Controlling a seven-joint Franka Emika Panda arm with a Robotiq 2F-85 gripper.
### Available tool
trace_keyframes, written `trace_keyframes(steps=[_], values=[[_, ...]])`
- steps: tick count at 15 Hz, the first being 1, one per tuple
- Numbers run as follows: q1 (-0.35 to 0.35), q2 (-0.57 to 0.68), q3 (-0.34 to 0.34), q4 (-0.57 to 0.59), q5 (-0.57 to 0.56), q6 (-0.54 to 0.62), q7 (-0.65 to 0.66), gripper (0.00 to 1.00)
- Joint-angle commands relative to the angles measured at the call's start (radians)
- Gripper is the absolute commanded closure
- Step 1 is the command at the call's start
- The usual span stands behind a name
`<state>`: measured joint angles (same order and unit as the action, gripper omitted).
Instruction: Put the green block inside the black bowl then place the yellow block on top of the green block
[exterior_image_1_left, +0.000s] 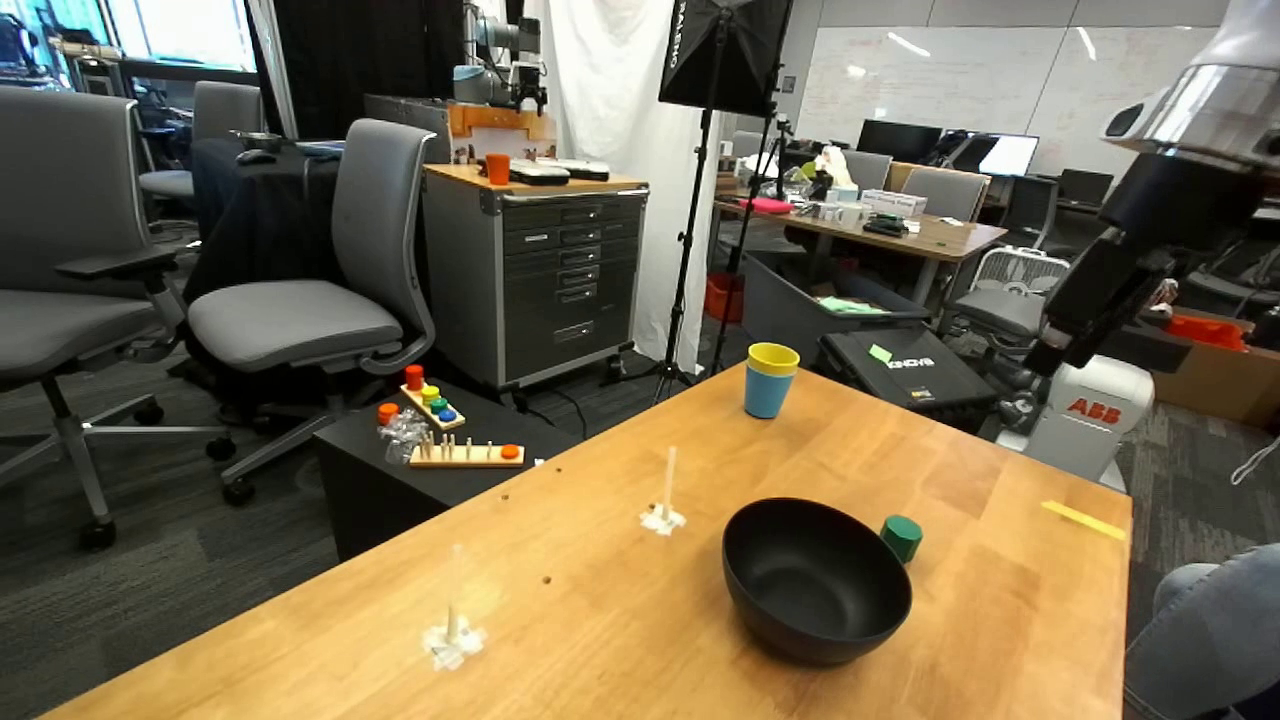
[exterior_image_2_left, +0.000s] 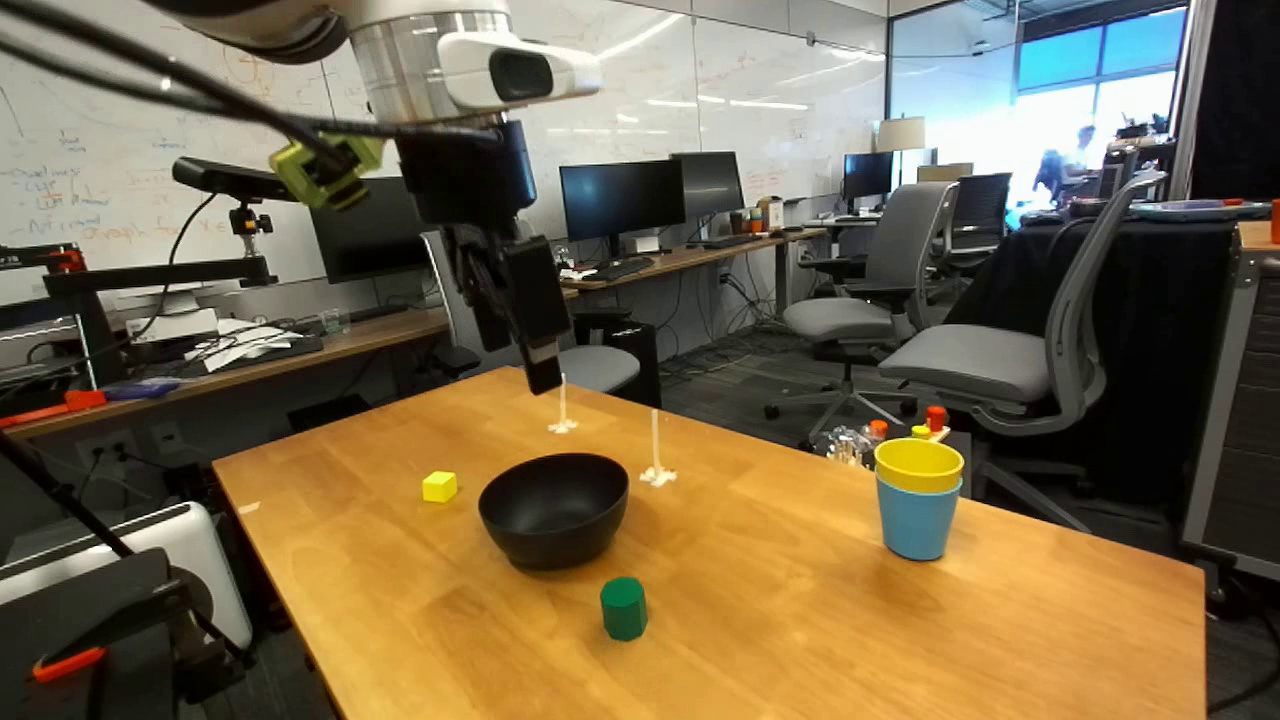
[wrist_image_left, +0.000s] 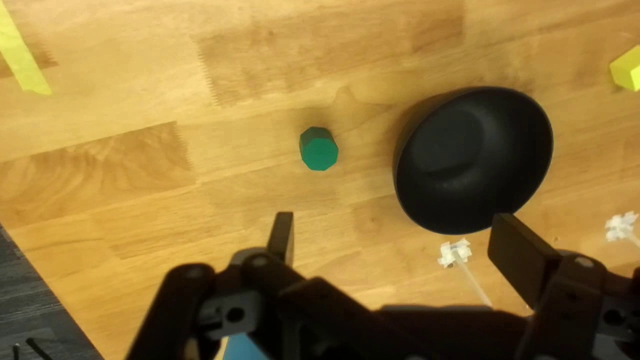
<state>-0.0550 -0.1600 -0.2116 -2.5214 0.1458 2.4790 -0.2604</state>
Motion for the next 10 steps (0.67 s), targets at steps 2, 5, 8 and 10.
trace_keyframes(steps=[2,5,8,10], values=[[-0.003,0.150,-0.011,0.043,0.248,0.135,-0.112,0.00],[-0.032,0.264,0.013,0.112,0.329,0.126,-0.144,0.00],[-0.075,0.375,0.038,0.204,0.311,0.099,-0.102,0.00],[-0.105,0.446,0.055,0.272,0.289,0.085,-0.078,0.00]])
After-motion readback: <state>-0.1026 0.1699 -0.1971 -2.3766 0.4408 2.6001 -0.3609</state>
